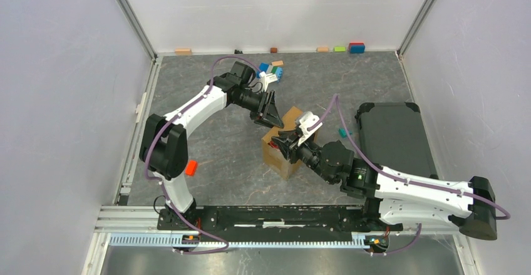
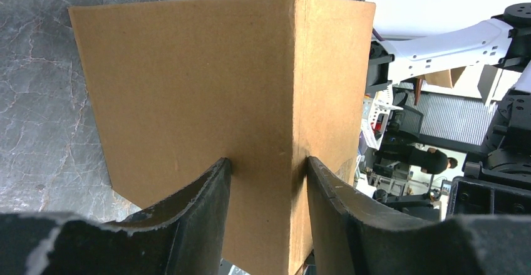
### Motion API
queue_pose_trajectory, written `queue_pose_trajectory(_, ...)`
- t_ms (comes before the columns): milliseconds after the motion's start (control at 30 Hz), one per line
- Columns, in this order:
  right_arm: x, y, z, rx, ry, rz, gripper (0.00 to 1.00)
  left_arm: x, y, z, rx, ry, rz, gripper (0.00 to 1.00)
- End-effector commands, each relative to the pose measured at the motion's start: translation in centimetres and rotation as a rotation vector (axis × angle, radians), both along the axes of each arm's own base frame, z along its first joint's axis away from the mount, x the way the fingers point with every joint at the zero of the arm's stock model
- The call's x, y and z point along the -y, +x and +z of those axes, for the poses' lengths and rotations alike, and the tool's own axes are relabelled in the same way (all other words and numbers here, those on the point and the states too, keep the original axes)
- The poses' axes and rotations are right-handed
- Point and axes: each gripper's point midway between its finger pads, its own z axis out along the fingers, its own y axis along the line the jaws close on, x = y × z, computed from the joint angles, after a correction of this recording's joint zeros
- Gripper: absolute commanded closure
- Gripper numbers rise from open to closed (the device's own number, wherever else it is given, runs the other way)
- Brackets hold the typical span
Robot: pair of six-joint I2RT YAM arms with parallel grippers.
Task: Unpack the express box
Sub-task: Cut the express box at the center of the board.
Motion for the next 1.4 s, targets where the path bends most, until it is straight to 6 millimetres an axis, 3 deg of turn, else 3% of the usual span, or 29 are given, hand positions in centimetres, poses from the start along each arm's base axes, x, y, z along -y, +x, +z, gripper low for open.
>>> queue_pose_trajectory(0,0.2,-0.5,-0.4,-0.014,-0.056,0.012,1.00,-1.0,2.8,-3.8,0.107,0.140,0.048,0.47)
queue_pose_trajectory(67,0.2,-0.2,-0.4,-0.010,-0.065,-0.004,1.00,-0.9,3.1,-3.0,0.126,0.133,0.052,0.46)
queue_pose_trajectory(200,0.4,0.3,-0.9,-0.016,-0.077,-0.037,1.00,-0.7,3.5,-0.2,0.175,0.102,0.079,0.35)
queue_pose_trajectory(367,0.5,0.6,-0.7,-0.014,-0.075,-0.060,1.00,-1.1,2.9,2.6,0.216,0.072,0.102,0.29)
queue_pose_trajectory(633,0.3,0.7,-0.4,-0.010,-0.080,-0.058,1.00,-2.9,1.0,3.4,0.213,0.037,0.159,0.31)
queue_pose_trajectory(900,0.3,0.8,0.2,-0.001,-0.083,-0.059,1.00,-3.9,-1.1,2.4,0.177,0.028,0.186,0.36)
queue_pose_trajectory(1233,0.2,1.0,0.8,0.006,-0.089,-0.069,1.00,-3.6,-1.7,2.1,0.145,-0.003,0.166,0.58)
queue_pose_trajectory(1367,0.3,1.1,1.1,0.012,-0.093,-0.076,1.00,-3.6,-2.2,3.1,0.156,-0.028,0.156,0.48)
